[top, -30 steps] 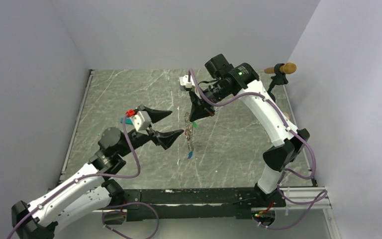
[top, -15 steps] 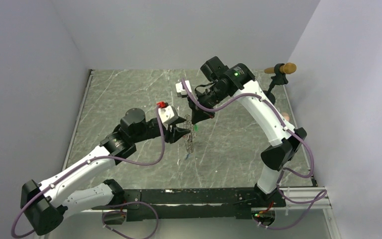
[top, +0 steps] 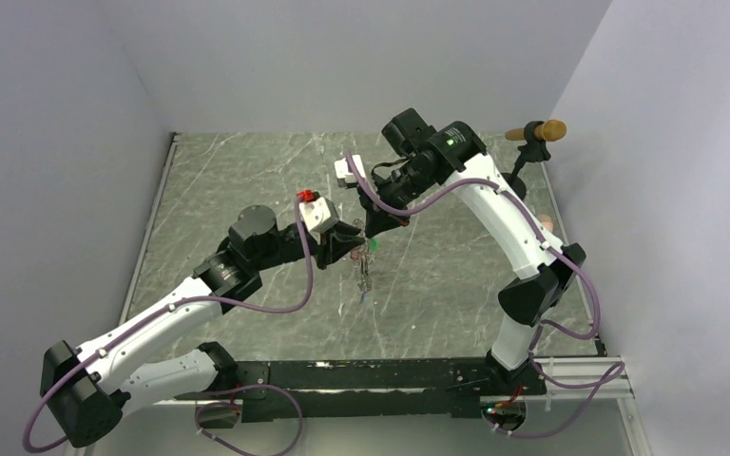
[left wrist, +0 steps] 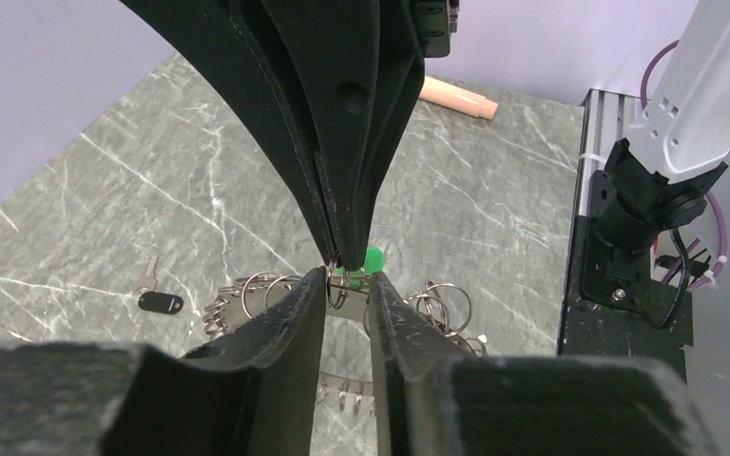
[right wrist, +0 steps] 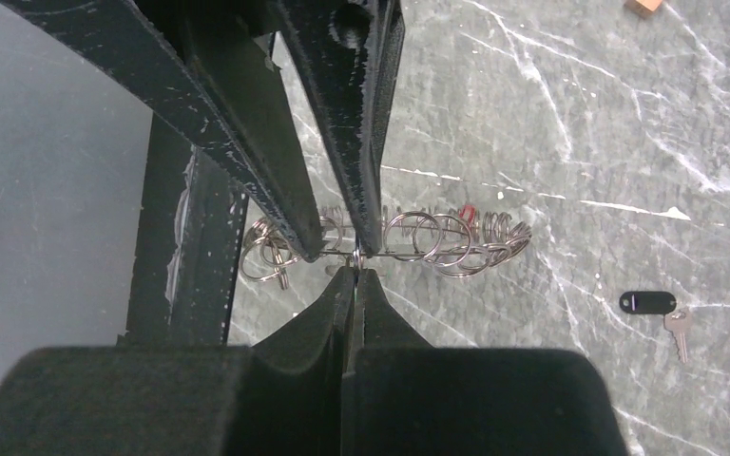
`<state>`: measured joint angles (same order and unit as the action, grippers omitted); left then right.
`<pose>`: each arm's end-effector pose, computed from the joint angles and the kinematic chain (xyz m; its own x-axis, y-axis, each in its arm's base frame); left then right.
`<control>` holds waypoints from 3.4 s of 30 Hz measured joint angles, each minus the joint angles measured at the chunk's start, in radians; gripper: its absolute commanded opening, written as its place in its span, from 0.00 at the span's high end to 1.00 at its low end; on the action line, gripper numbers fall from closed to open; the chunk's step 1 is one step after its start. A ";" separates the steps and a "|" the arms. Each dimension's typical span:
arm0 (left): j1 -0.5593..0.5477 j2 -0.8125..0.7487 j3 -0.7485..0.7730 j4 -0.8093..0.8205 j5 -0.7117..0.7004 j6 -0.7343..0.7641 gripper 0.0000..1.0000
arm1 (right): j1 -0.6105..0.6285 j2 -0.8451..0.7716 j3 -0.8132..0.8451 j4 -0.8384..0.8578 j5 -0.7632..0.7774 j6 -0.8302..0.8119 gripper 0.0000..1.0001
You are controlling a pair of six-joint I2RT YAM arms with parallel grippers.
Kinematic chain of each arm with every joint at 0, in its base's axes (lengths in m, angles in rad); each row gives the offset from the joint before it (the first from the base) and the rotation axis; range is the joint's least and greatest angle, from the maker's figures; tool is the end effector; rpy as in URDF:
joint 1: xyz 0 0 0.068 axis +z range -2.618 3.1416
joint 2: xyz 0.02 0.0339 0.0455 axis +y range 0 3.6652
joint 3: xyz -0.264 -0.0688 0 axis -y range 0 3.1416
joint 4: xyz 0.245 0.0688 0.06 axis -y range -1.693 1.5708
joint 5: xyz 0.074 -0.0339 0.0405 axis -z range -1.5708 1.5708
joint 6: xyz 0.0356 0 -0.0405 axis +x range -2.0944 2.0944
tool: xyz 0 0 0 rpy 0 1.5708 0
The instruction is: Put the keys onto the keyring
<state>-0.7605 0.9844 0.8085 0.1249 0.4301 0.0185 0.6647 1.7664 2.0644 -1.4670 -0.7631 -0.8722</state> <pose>0.1577 -0.1706 0.3442 -0.0198 0.0420 -0.9989 0.9287 0.3708 -0.0028 0.2421 0.2210 0.4100 0.0384 -0.6730 -0.7386 -0.9782 -0.1761 0.1097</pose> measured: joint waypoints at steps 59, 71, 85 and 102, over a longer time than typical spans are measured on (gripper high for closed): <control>0.019 -0.105 -0.315 0.563 -0.079 -0.315 1.00 | -0.073 0.000 -0.061 -0.005 -0.232 -0.010 0.61; 0.023 -0.056 -0.359 0.755 -0.053 -0.370 1.00 | -0.104 0.000 -0.063 0.002 -0.321 -0.007 0.60; 0.026 -0.037 -0.362 0.813 -0.026 -0.382 1.00 | -0.104 0.000 -0.079 0.014 -0.373 0.019 0.92; 0.177 -0.009 -0.341 0.869 0.312 -0.447 1.00 | -0.064 0.000 -0.097 0.003 -0.390 0.003 0.98</control>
<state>-0.5835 0.9756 0.4679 0.9936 0.7418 -0.4290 0.6006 1.7664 1.9678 -1.4639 -1.1534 -0.8688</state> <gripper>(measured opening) 0.011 0.025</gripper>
